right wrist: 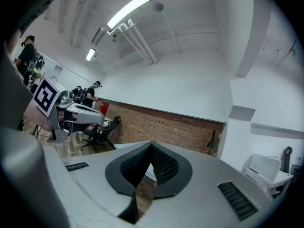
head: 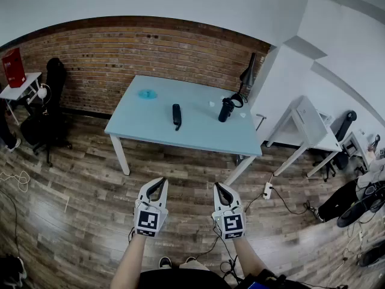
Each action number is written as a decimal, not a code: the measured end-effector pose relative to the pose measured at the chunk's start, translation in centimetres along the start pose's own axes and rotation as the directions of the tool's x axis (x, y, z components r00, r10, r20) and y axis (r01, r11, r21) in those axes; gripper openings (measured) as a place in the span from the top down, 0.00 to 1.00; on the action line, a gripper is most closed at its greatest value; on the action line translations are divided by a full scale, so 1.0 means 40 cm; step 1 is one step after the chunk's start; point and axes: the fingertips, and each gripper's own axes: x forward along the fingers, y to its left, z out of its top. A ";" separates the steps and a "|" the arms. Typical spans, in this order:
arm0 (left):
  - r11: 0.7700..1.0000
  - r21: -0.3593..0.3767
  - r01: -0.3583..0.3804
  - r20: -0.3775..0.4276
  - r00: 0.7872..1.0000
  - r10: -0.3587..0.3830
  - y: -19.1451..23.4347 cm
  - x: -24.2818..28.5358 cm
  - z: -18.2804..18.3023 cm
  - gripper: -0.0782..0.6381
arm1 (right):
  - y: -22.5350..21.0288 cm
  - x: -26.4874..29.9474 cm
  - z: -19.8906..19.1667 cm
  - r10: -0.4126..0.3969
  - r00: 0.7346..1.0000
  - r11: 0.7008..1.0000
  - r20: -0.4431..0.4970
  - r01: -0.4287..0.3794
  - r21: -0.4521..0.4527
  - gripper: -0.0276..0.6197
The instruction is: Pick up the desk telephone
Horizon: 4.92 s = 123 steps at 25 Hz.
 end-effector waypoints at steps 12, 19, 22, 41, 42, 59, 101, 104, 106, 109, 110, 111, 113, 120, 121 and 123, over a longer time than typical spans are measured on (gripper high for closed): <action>0.998 -0.052 0.039 -0.009 0.999 -0.040 -0.027 0.028 -0.042 0.87 | 0.052 0.052 0.024 0.067 0.997 0.998 -0.032 -0.067 -0.014 0.94; 0.994 -0.014 0.110 -0.045 0.993 -0.111 -0.074 0.104 -0.057 0.87 | -0.001 0.096 -0.014 0.076 0.997 0.997 -0.034 -0.076 0.016 0.94; 0.993 -0.008 0.117 -0.075 0.990 -0.117 -0.097 0.137 -0.074 0.87 | -0.044 0.112 -0.042 0.079 0.996 0.996 -0.033 -0.078 0.045 0.94; 1.000 -0.010 0.009 -0.247 0.969 -0.011 -0.100 0.345 -0.176 0.87 | -0.222 0.286 -0.221 0.221 0.975 0.963 -0.036 -0.213 0.163 0.94; 1.000 -0.013 0.000 -0.249 0.969 -0.003 -0.093 0.352 -0.180 0.87 | -0.224 0.300 -0.226 0.228 0.973 0.963 -0.037 -0.220 0.159 0.94; 0.993 -0.114 0.037 -0.189 0.980 -0.059 0.134 0.517 -0.202 0.87 | -0.244 0.505 -0.160 0.121 0.990 0.992 -0.079 -0.122 -0.012 0.94; 0.976 -0.199 -0.089 -0.470 0.882 -0.015 0.345 0.825 -0.436 0.87 | -0.433 0.969 -0.410 0.173 0.981 0.953 -0.090 -0.143 0.269 0.94; 0.975 -0.203 -0.092 -0.495 0.868 -0.021 0.355 0.830 -0.469 0.87 | -0.440 0.979 -0.445 0.170 0.980 0.945 -0.107 -0.131 0.299 0.94; 0.971 -0.221 -0.096 -0.506 0.862 -0.030 0.357 0.836 -0.493 0.87 | -0.448 0.983 -0.461 0.168 0.978 0.941 -0.122 -0.123 0.315 0.94; 0.969 -0.229 -0.089 -0.516 0.856 -0.043 0.390 0.860 -0.516 0.87 | -0.457 1.028 -0.460 0.154 0.979 0.941 -0.131 -0.105 0.321 0.94; 0.969 -0.233 -0.083 -0.515 0.856 -0.050 0.402 0.868 -0.522 0.87 | -0.459 1.043 -0.461 0.146 0.980 0.943 -0.137 -0.096 0.319 0.94; 0.968 -0.240 -0.076 -0.512 0.857 -0.060 0.415 0.875 -0.529 0.87 | -0.460 1.058 -0.462 0.137 0.980 0.945 -0.146 -0.085 0.315 0.94; 0.964 -0.257 -0.063 -0.505 0.859 -0.078 0.449 0.884 -0.544 0.87 | -0.456 1.092 -0.461 0.117 0.979 0.950 -0.168 -0.060 0.308 0.94; 0.956 -0.287 -0.065 -0.502 0.860 -0.092 0.658 0.863 -0.593 0.87 | -0.415 1.242 -0.380 0.046 0.980 0.960 -0.193 0.010 0.281 0.93; 0.955 -0.288 -0.067 -0.504 0.859 -0.092 0.691 0.856 -0.600 0.87 | -0.410 1.260 -0.374 0.034 0.979 0.961 -0.203 0.024 0.277 0.93; 0.953 -0.294 -0.070 -0.505 0.858 -0.093 0.756 0.840 -0.610 0.87 | -0.398 1.292 -0.366 0.014 0.974 0.965 -0.227 0.047 0.259 0.93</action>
